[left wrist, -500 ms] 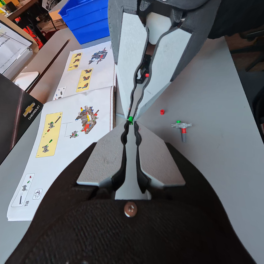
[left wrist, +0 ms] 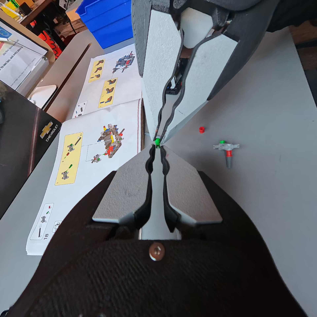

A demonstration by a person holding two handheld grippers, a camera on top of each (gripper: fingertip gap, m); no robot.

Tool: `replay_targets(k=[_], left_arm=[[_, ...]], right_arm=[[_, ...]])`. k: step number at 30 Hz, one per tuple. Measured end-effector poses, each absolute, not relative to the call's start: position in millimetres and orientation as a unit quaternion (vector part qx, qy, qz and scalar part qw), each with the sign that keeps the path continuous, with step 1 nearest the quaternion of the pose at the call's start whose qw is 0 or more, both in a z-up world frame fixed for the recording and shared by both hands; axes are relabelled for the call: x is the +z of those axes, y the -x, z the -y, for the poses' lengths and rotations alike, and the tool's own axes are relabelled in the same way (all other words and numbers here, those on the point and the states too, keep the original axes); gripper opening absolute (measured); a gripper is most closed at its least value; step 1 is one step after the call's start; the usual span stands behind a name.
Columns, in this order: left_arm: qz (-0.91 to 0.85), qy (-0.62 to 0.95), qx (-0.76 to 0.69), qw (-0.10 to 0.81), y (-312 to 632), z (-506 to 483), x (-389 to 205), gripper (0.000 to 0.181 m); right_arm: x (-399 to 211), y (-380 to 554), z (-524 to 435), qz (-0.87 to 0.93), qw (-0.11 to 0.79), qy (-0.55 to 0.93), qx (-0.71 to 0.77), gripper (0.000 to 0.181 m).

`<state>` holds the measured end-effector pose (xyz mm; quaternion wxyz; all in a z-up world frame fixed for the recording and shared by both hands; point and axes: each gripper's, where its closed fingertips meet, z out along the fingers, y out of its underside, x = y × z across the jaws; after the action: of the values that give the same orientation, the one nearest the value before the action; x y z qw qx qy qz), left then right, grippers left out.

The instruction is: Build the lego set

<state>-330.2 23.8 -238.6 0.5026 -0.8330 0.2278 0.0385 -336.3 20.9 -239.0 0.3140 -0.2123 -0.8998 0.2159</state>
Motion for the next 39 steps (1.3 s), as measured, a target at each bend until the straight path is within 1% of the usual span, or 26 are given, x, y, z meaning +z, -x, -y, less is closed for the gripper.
replay_targets(k=[16, 22, 32, 37, 39], left_arm=[[-0.229, 0.832, 0.052, 0.503, 332.0, -24.3, -237.4, 0.003], [-0.228, 0.823, 0.064, 0.516, 333.9, -23.4, -229.7, 0.002], [-0.229, 0.815, 0.086, 0.526, 336.9, -22.6, -223.8, 0.002], [-0.241, 0.806, 0.116, 0.527, 337.2, -22.4, -220.5, 0.002], [-0.246, 0.804, 0.128, 0.527, 337.5, -22.4, -220.2, 0.002]], right_arm=[[-230.5, 337.5, -16.8, 0.888, 0.321, 0.222, 0.241, 0.002], [-226.9, 340.1, -18.6, 0.870, 0.323, 0.241, 0.284, 0.003], [-212.2, 342.4, -26.0, 0.810, 0.237, 0.321, 0.430, 0.008], [-209.4, 337.5, -21.9, 0.761, 0.119, 0.366, 0.523, 0.014], [-212.6, 338.3, -20.9, 0.748, 0.089, 0.380, 0.537, 0.015]])
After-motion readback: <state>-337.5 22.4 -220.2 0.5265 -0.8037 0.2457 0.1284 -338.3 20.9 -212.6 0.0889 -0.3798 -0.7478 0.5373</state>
